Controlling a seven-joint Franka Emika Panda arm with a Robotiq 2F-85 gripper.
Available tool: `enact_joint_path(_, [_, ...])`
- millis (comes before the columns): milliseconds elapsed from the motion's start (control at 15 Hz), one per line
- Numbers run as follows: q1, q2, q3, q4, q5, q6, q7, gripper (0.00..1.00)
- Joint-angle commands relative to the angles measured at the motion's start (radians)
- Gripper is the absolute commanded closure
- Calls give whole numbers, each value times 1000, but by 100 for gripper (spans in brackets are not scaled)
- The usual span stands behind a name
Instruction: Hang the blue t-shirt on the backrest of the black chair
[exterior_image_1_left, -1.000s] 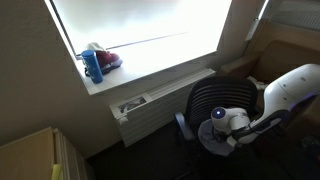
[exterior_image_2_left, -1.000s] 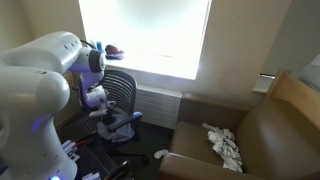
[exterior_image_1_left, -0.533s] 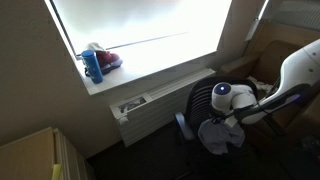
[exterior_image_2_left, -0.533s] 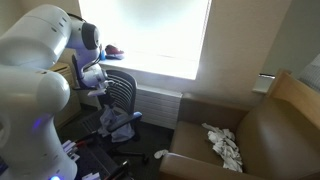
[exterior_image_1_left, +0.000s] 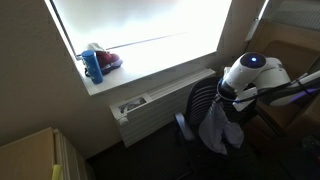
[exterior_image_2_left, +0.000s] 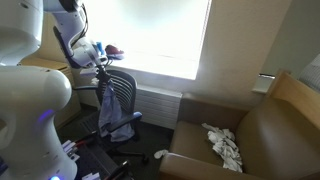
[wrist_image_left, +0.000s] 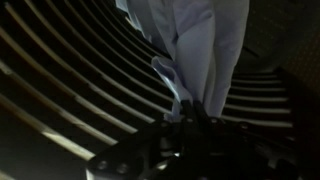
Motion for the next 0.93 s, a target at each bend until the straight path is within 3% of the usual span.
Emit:
enact_joint_path(0, [80,-234,-80,-177,-142,46,233,99])
enact_joint_path(200, [94,-397,-60,-227,-341,-34,475,99])
enact_joint_path(400, [49,-565,36,-274,-491,-170,674,99])
enact_joint_path(733, [-31,-827,228,-327,-526,-482,821,99])
enact_joint_path(867, [-72,-873,286,-308,-537,-584,859,99])
